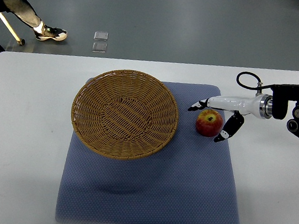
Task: Place red apple in basket with right hand
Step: 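Close the right hand fingers around the red apple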
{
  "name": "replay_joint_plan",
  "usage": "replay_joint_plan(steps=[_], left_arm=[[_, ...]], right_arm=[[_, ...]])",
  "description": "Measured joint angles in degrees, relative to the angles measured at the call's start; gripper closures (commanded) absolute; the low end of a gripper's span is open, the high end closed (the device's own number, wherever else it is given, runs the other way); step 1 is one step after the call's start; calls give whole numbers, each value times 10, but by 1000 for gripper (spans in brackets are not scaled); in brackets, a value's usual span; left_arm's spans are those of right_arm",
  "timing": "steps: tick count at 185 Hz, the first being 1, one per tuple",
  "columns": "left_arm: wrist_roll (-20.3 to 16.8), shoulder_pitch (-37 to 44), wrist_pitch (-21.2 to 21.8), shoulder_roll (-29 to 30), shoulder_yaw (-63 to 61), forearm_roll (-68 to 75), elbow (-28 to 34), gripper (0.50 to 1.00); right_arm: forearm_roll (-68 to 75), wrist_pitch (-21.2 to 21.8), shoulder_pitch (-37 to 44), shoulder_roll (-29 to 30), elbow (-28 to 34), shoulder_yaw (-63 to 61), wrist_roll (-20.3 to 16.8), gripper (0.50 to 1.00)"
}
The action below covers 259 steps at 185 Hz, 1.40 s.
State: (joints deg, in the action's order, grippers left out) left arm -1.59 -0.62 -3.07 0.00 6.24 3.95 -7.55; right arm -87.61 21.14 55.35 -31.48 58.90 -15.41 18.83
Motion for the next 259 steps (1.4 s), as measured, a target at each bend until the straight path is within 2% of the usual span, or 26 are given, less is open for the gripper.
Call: replay_joint_plan(steps=[66,113,118,131,166,173,179,207,259], left_arm=[[0,0,0,0,0,0,0,500],[0,0,0,0,0,0,0,500],[0,0,0,0,0,0,0,500],[0,0,0,0,0,0,0,500],[0,0,0,0,0,0,0,500],[0,0,0,0,0,0,0,500],[0,0,0,0,0,0,0,500],[0,0,0,0,0,0,0,500],[0,0,0,0,0,0,0,500]], right_arm=[[-43,-18,-1,5,-4,5,-1,583],[-56,-30,3,26,-26,5,-1,603],[-56,-31,3,27,-27,4,-1,630],[-56,-32,3,29,-28,4,0,650],[-58,-29,4,29,-29,4,1,748],[-58,-28,4,29,-29,4,1,789],[-58,-27,4,29,-29,5,1,803],[-58,-22,6,29,-29,5,2,824],[-55,-16,23,28,-29,4,2,822]])
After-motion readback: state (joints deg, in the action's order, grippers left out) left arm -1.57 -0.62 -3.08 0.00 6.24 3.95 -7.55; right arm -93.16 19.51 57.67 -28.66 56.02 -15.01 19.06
